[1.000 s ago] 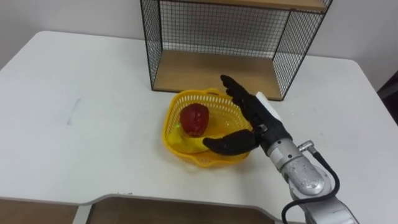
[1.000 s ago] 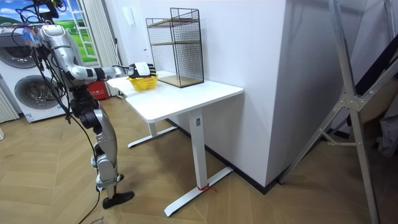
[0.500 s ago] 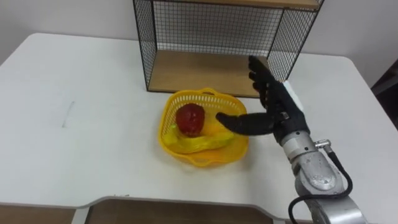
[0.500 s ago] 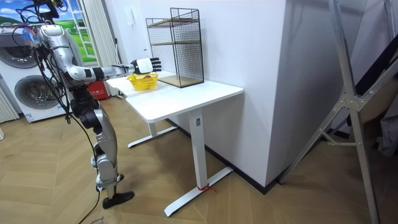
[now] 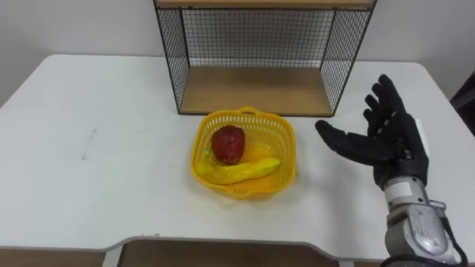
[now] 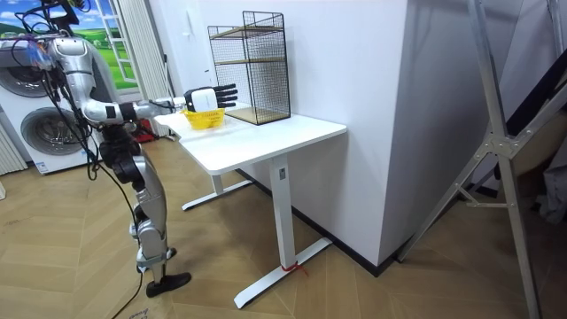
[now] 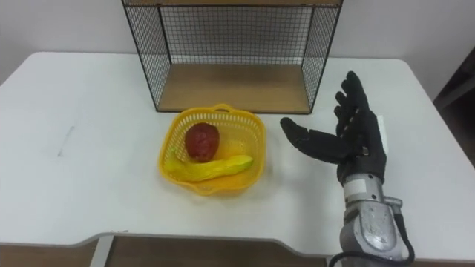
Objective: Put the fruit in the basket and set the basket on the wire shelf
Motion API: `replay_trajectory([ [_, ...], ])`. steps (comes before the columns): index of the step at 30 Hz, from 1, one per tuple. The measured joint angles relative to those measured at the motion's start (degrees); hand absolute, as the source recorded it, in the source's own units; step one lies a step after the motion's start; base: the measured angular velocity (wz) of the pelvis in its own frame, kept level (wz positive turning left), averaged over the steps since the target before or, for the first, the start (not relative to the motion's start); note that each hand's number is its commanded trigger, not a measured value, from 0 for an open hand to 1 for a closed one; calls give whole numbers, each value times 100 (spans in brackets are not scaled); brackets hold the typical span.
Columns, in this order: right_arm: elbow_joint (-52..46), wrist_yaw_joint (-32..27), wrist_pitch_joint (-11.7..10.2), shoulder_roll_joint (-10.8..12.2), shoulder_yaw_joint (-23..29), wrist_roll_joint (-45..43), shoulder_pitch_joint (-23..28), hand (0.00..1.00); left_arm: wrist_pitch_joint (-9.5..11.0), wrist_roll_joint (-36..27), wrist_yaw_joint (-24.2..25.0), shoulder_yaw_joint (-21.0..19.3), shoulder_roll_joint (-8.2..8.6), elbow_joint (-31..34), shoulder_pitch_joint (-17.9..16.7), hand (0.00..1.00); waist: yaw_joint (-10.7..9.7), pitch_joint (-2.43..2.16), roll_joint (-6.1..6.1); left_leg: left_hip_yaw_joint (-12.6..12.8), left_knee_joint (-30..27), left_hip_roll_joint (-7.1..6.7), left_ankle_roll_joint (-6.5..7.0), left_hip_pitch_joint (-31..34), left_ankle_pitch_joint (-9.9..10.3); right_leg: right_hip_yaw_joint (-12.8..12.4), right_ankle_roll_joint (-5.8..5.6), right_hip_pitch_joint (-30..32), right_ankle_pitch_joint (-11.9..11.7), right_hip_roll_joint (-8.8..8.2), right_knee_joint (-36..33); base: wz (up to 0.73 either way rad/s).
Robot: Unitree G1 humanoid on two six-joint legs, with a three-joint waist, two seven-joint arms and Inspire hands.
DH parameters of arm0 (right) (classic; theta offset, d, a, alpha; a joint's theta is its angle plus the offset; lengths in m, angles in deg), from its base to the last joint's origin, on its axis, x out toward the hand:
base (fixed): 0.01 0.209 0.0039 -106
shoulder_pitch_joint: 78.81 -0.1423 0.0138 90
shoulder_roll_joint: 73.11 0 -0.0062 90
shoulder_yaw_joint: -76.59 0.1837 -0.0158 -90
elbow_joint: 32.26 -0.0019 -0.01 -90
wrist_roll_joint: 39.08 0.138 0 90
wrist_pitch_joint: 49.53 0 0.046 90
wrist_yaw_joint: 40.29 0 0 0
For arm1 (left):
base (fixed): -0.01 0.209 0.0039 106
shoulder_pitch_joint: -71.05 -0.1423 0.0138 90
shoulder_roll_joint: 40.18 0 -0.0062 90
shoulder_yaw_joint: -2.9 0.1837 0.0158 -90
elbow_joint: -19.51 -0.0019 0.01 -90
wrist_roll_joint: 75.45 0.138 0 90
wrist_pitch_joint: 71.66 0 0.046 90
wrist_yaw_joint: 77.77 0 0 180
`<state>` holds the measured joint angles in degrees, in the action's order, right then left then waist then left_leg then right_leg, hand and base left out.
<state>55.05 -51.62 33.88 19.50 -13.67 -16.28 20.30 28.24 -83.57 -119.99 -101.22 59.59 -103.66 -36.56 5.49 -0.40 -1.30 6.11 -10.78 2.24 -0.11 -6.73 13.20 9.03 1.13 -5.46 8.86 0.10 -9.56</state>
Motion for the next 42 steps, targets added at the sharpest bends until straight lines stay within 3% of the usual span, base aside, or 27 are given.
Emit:
replay_trajectory([
  [4,-156,-240,-42,1,208,-11,256,0,348,-146,-903,-405,-3,588,-4,0,256,-16,13,28,3,-1,-6,0,-3,-57,-1,65,4,11,-4,-4],
  [11,-282,-618,-41,4,269,-39,513,0,519,-193,-2166,-843,-2,1767,-72,0,486,-12,-35,1,15,0,-3,5,-2,-35,-13,106,12,2,-30,1],
  [16,-534,-637,-37,4,272,-69,692,0,522,-134,-2381,-1215,-18,2408,-43,0,550,-6,-71,-11,22,-4,-4,-4,-2,-88,-10,55,24,11,-21,0],
  [20,-534,-628,-34,7,269,-72,702,0,522,-134,-2451,-1266,-28,2813,-28,0,538,8,-68,-13,4,-14,-4,8,-2,-70,-11,56,26,-1,-27,1],
  [23,-534,-443,-34,7,269,-69,696,0,522,-141,-2224,-1237,-30,3071,0,0,448,26,-59,-79,-10,-31,-3,23,-1,-28,-17,48,40,-12,-13,10],
  [26,-532,-168,-34,35,246,-59,696,0,523,-241,-1884,-855,-32,3228,79,0,340,45,-63,-130,-45,-42,-2,39,-1,42,-17,49,40,-25,-15,10],
  [29,-394,123,-46,40,180,-82,606,0,527,-372,-1311,-405,-46,3379,228,0,179,90,-47,-155,-62,-50,-1,78,-2,64,-20,52,42,-30,-12,4],
  [31,-135,300,-90,73,132,-85,548,0,563,-622,-707,138,-124,3513,283,0,75,90,-21,-154,-62,-59,8,122,-7,85,-20,40,41,-39,-13,0],
  [34,27,415,-112,222,122,-28,539,0,567,-979,25,613,-131,3512,485,0,-27,106,-15,-141,-65,-64,14,107,-11,52,-23,65,43,-54,-22,-4],
  [36,159,487,-218,241,18,-26,502,0,574,-1105,371,913,-137,3500,599,0,-78,125,10,-140,-67,-67,16,105,-13,38,-24,75,43,-50,-23,-8],
  [42,338,911,-233,246,-366,169,374,0,571,-1389,1684,1673,-139,3367,734,0,-92,133,30,-3,-62,-58,16,124,-13,-82,-26,219,41,-66,-127,-15],
])
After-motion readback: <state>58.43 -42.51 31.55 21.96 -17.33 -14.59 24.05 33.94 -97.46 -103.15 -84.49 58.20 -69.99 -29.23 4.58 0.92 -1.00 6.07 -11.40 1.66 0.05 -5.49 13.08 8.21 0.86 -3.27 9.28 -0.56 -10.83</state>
